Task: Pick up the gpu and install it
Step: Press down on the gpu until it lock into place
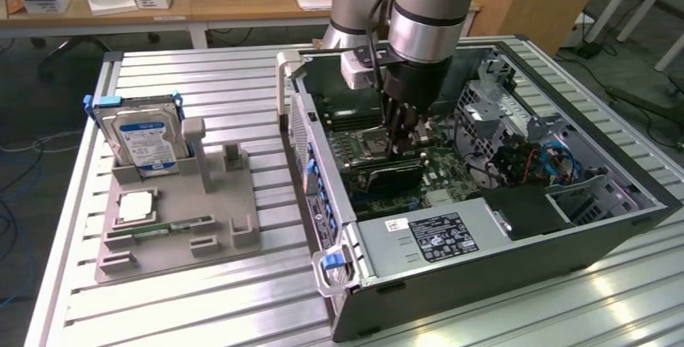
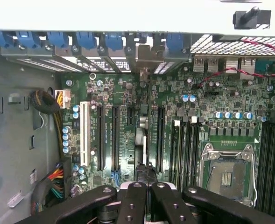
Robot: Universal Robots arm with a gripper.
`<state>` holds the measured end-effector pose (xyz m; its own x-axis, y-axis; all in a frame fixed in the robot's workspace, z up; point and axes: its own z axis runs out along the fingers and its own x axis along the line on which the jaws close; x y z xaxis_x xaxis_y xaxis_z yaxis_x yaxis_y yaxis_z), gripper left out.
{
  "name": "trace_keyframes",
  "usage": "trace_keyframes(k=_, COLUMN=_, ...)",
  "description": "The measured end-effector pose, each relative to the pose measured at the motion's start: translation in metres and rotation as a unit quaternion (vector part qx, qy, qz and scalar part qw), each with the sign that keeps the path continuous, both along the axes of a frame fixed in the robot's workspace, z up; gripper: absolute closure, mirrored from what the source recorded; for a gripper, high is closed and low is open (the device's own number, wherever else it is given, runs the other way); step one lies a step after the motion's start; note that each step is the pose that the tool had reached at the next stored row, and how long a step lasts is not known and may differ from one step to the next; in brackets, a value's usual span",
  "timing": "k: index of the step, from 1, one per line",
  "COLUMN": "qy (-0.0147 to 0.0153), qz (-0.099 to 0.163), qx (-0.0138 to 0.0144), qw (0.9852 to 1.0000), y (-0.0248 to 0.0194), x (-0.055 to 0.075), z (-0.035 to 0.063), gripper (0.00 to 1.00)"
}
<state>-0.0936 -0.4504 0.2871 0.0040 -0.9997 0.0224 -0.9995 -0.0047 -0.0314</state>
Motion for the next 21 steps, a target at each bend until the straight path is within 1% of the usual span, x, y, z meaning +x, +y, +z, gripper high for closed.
trace_keyframes(k=6, qy=0.0004, qz=0.000, qx=0.0000, qw=1.0000, y=0.0002, x=0.023, z=-0.0008, gripper=0.90)
trace_keyframes(k=8, qy=0.0004, qz=0.000, qx=0.0000, qw=1.0000, y=0.0002, x=0.024, z=-0.0029, gripper=0.90)
trace_keyframes(k=17, qy=0.0006, qz=0.000, qx=-0.0001, qw=1.0000, y=0.0002, x=0.024, z=-0.0194, gripper=0.90)
trace_keyframes(k=21, qy=0.0006, qz=0.004, qx=0.0000, qw=1.0000, y=0.0002, x=0.024, z=-0.0201, gripper=0.90)
